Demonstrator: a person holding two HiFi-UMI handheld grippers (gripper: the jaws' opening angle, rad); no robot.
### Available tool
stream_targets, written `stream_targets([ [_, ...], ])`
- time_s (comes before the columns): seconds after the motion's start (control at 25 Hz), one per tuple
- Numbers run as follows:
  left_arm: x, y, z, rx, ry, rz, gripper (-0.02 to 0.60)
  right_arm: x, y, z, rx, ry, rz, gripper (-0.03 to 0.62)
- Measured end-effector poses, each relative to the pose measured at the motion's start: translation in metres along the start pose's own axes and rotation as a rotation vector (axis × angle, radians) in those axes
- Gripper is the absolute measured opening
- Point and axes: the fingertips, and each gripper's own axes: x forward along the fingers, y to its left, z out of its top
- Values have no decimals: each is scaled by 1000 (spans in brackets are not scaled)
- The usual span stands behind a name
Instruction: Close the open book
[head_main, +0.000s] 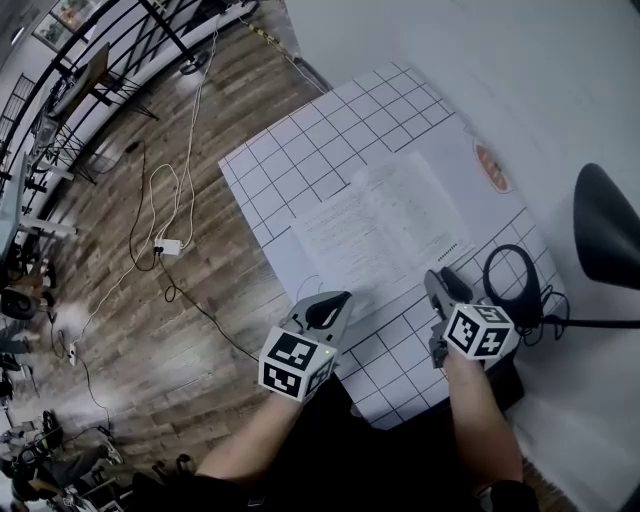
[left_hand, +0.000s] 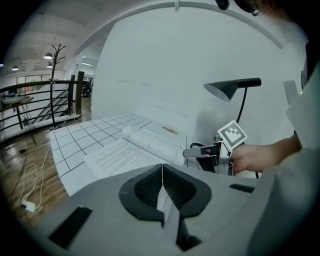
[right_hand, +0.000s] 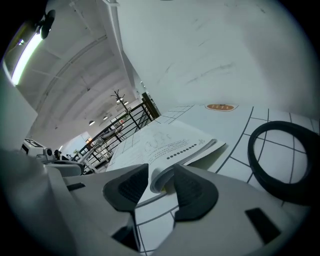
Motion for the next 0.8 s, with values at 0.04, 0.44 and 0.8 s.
stream_targets([
  [0.04, 0, 0, -2, -2, 2, -1, 12, 1, 0, -1, 1, 0, 2, 160],
  [0.44, -6, -1, -3, -2, -1, -7, 12, 3, 10, -6, -83, 23, -18, 133],
  [0.8, -22, 8, -9, -15, -10, 16, 12, -5, 0, 7, -161, 13, -117, 100],
])
